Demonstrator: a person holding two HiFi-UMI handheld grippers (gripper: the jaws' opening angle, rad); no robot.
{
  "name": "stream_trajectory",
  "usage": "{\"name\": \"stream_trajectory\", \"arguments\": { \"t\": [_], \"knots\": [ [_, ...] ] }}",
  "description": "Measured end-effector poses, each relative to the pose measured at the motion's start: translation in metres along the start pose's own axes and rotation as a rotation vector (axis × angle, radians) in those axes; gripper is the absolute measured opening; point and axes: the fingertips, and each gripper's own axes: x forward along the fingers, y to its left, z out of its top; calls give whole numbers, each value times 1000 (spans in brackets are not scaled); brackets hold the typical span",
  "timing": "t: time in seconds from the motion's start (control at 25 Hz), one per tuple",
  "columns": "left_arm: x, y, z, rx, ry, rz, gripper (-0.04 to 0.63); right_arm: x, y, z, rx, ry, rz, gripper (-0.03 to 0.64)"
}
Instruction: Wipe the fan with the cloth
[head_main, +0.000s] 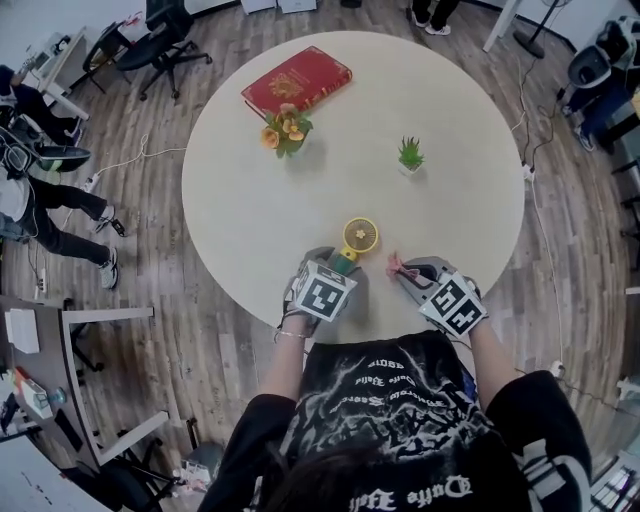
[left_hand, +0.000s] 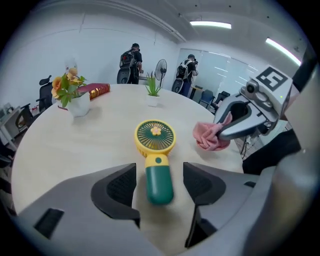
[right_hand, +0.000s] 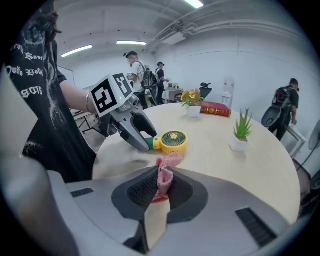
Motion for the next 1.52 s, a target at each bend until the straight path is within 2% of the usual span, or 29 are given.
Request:
{"name": "stream_trajectory", "arguments": {
  "t": [0.24, 0.4, 0.56, 0.64, 0.68, 0.76, 0.88, 1.08, 1.16, 1.24, 1.36, 1.44, 1.52],
  "knots": [
    [23, 1, 9, -13, 70, 7, 295, -8, -2, -11, 129, -55, -54, 43],
    [27, 9, 7, -21, 76, 77, 202, -13, -1, -15, 198, -78, -79, 43],
    [26, 7, 8, -27, 85, 58, 199, -13, -4, -15, 227, -96, -97, 43],
    [26, 10, 11, -54, 63, 44, 199, -11, -8, -14, 230, -98, -108, 43],
    [26, 10, 11, -99, 50, 30, 199, -10, -9, -14, 236, -98, -112, 43],
    [21, 5, 8, -275, 26, -41, 199, -12, -8, -10, 247, -111, -117, 43],
    [6, -1, 32, -576, -139, -222, 198, -21, -13, 5, 259, -170, -130, 43],
    [-26, 1, 73, -868, -415, -448, 198, -34, -22, 30, 280, -257, -159, 43],
    [-40, 6, 86, -980, -518, -514, 198, -41, -19, 47, 296, -323, -134, 43],
    [-51, 11, 96, -1058, -601, -555, 198, -50, -10, 71, 327, -420, -66, 43],
    [-63, 14, 110, -1124, -695, -604, 198, -61, 11, 110, 342, -546, 67, 43],
    [-75, 8, 125, -1148, -761, -682, 198, -57, 25, 126, 317, -556, 136, 43],
    [-85, 2, 133, -1164, -800, -737, 198, -42, 29, 127, 284, -501, 131, 43]
  ]
}}
